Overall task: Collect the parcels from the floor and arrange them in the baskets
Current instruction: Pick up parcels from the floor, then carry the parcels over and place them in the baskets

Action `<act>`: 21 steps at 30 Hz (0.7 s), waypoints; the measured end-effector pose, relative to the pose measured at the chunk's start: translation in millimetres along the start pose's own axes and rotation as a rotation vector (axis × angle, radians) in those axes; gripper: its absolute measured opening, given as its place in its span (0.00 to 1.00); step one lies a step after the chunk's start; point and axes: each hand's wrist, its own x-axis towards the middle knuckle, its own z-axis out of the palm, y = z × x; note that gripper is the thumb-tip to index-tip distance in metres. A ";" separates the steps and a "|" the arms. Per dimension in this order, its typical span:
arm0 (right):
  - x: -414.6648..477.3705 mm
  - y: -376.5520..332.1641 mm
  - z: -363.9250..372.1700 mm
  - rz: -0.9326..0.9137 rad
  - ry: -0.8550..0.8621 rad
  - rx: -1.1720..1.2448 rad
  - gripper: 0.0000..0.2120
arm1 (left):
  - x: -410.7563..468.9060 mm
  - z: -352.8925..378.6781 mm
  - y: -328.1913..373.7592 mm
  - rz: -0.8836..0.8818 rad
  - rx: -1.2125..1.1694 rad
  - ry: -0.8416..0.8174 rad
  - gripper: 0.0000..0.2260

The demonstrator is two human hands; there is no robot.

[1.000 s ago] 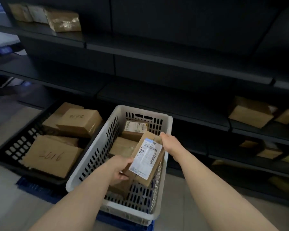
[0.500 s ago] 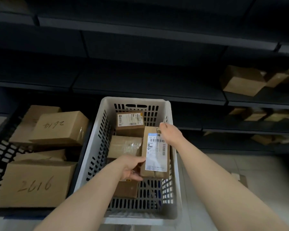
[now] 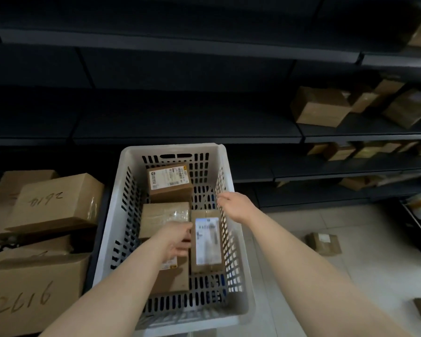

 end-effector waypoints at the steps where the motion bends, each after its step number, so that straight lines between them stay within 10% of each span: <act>1: -2.8 3.8 -1.5 -0.021 0.025 0.051 0.19 | 1.2 2.7 3.7 0.035 -0.037 0.064 0.08; 9: -52.2 66.8 -26.4 -0.014 0.277 0.352 0.17 | -12.8 81.6 37.5 0.451 -0.217 0.287 0.08; 21: -192.9 309.3 -137.5 0.255 0.579 0.571 0.15 | -45.2 341.7 8.0 0.441 -0.047 -0.017 0.06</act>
